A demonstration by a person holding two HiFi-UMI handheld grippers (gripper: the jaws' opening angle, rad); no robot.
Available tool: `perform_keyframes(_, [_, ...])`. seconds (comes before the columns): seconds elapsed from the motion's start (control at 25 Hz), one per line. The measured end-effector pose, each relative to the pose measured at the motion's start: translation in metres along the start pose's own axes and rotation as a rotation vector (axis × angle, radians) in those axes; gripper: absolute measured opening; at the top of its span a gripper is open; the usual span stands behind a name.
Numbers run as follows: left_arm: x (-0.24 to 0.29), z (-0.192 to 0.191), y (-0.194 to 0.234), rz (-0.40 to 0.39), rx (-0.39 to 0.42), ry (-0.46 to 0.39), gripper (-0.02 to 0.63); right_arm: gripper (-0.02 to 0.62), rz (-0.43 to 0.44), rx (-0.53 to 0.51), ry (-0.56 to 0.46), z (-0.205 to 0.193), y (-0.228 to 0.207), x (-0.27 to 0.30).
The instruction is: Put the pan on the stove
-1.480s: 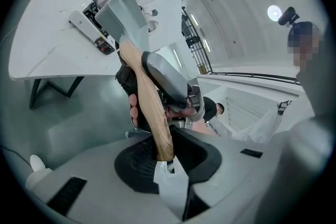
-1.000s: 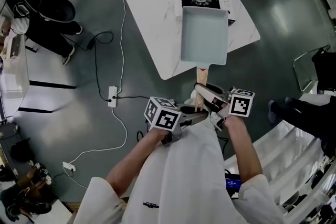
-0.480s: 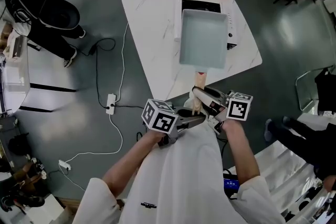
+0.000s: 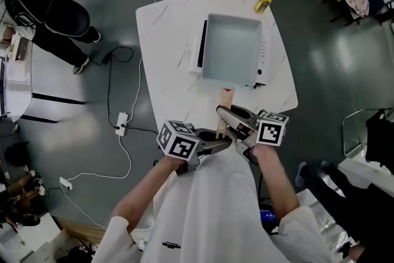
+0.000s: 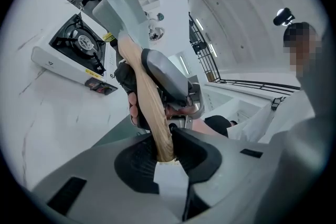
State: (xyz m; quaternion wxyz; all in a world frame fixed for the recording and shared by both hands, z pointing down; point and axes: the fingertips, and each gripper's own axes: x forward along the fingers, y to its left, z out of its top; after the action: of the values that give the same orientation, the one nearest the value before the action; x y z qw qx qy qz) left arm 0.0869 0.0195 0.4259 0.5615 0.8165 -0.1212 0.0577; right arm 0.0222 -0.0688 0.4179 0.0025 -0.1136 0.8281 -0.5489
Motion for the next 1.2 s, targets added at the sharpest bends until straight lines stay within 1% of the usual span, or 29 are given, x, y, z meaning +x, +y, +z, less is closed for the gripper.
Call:
perform_keyframes(0.2, [0.01,0.027,0.014,0.023,-0.011,-0.028,0.072,0.147,0.005,0.008,0.012,0.026,-0.017,0.001])
perform_keyframes(0.4, [0.005,0.042,0.024,0.004,-0.048,-0.027,0.072,0.147,-0.011,0.034,-0.009,0.038,-0.028,0.011])
perform_keyframes(0.64, [0.003,0.044,0.035,-0.013,-0.065,-0.018,0.072,0.147,-0.025,0.063,-0.025,0.038,-0.041,0.019])
perform_keyframes(0.8, [-0.001,0.043,0.044,0.004,-0.079,-0.015,0.072,0.147,-0.03,0.086,-0.023,0.036,-0.049,0.025])
perform_keyframes(1.04, [-0.001,0.047,0.068,0.002,-0.133,-0.014,0.072,0.147,-0.043,0.132,-0.03,0.036,-0.075,0.033])
perform_keyframes(1.2, [0.003,0.049,0.082,0.011,-0.159,-0.015,0.072,0.147,-0.051,0.144,-0.02,0.035,-0.091,0.037])
